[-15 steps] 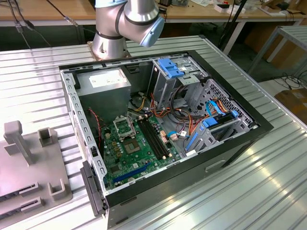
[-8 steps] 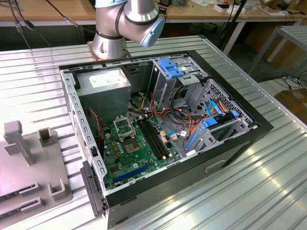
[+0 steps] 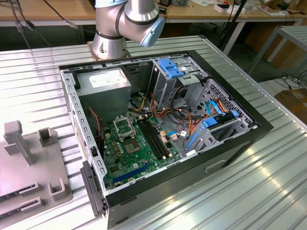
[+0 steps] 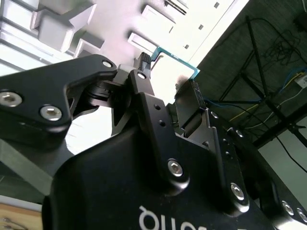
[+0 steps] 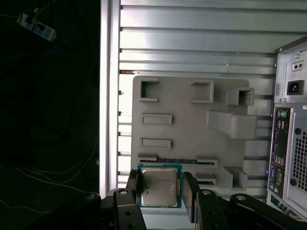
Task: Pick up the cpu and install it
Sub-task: 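Pick up the cpu and move it towards the insertion slot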
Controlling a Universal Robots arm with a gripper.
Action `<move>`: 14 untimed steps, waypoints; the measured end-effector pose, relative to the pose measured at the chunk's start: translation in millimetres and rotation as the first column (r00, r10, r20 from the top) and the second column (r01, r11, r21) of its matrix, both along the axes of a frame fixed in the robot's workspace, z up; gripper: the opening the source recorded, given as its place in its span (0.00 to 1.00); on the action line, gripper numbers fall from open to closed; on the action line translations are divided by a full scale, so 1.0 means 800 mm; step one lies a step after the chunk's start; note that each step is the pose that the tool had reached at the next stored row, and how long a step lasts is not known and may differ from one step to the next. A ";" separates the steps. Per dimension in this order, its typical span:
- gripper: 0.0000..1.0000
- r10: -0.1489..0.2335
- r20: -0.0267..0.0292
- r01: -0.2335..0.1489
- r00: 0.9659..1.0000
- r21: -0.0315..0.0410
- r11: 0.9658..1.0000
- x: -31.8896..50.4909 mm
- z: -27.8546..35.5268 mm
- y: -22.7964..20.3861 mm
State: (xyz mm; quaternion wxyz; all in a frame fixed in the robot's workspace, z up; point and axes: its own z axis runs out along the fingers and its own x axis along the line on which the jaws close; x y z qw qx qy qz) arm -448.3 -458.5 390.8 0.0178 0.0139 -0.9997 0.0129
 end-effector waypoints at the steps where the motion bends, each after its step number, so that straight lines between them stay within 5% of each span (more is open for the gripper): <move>1: 0.46 0.000 0.000 0.000 1.000 0.005 1.000 0.001 0.0001 0.0000; 7: 0.46 0.000 0.000 0.000 1.000 0.026 1.000 0.009 0.0000 0.0000; 14: 0.46 0.000 0.000 0.000 1.000 0.029 1.000 0.022 0.0000 0.0000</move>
